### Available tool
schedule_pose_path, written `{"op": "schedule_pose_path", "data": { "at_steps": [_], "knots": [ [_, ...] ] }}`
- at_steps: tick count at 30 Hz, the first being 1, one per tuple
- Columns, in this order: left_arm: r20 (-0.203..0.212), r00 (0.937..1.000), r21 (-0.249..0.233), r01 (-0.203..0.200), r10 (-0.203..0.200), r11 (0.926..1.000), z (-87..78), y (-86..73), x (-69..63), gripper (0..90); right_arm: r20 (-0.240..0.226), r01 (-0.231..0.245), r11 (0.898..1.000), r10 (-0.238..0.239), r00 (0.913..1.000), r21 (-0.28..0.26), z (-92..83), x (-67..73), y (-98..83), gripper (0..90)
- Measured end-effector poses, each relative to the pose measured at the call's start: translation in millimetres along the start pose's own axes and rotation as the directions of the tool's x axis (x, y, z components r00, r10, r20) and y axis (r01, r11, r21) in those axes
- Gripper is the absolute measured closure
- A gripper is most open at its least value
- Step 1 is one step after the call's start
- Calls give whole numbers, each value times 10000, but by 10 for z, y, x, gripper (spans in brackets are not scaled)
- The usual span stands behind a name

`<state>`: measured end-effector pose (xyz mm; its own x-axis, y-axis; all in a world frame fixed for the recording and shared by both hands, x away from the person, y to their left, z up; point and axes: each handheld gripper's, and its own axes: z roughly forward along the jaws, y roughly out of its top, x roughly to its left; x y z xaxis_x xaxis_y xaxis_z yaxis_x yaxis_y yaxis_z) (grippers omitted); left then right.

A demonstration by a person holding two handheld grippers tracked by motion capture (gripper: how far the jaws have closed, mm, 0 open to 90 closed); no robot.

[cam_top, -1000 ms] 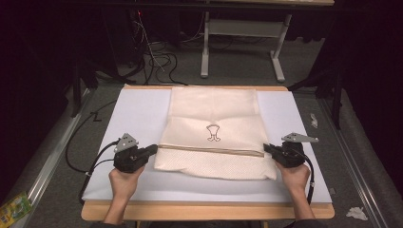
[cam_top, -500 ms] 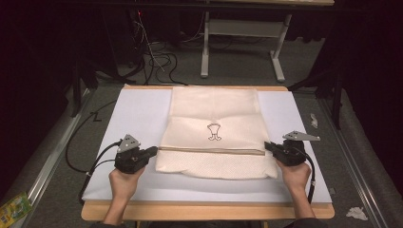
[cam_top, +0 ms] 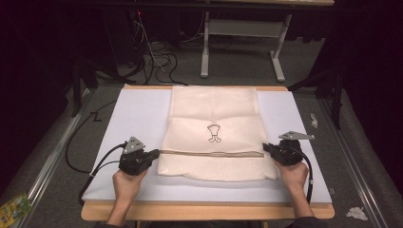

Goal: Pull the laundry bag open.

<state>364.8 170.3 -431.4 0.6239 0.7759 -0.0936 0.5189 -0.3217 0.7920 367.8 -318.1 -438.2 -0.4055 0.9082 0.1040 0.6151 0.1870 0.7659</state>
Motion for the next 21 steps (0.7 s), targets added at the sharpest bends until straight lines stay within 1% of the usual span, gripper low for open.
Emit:
{"op": "schedule_pose_path", "data": {
  "at_steps": [2, 4, 5, 6, 9, 11, 12, 13, 16, 19, 21],
  "knots": [
    [-82, 9999, 154, -101, 102, 9998, -2, -25, -6, 869, -9, 45, 10000, -45, 10000, 18, 3, 6, -4, 872],
    [-94, 9999, 186, -82, 84, 9998, 5, -36, -12, 869, -12, 6, 10000, -6, 10000, 82, 17, 7, -18, 872],
    [-117, 9999, 220, -105, 108, 9997, 16, -40, -19, 870, -5, 81, 9999, -81, 10000, 90, 22, 3, -24, 872],
    [-161, 9998, 236, -73, 77, 9997, 29, -43, -25, 869, 4, -9, 9999, 9, 10000, 122, 32, 5, -37, 871],
    [-241, 9997, 239, 53, -48, 9997, 64, -52, -46, 869, 48, 13, 9996, -15, 10000, 285, 74, 2, -58, 872],
    [-423, 9991, 363, -73, 88, 9993, 101, -70, -57, 867, 110, 18, 9994, -22, 9999, 342, 92, -5, -64, 869],
    [-443, 9989, 450, -108, 128, 9989, 118, -81, -55, 865, 105, -33, 9991, 29, 9999, 428, 100, -10, -72, 868],
    [-417, 9991, 536, -85, 108, 9985, 135, -95, -46, 865, 127, -4, 9991, -2, 9999, 429, 108, -14, -80, 866],
    [-388, 9992, 568, -9, 31, 9984, 151, -132, -41, 865, 93, 42, 9989, -47, 9999, 462, 126, -20, -114, 862],
    [-365, 9993, 597, 17, 4, 9982, 150, -123, -36, 864, 97, 53, 9980, -59, 9999, 631, 138, -9, -115, 858],
    [-366, 9993, 560, 39, -18, 9984, 147, -120, -29, 864, 77, 145, 9981, -150, 9999, 599, 132, -6, -113, 855]
  ]
}}
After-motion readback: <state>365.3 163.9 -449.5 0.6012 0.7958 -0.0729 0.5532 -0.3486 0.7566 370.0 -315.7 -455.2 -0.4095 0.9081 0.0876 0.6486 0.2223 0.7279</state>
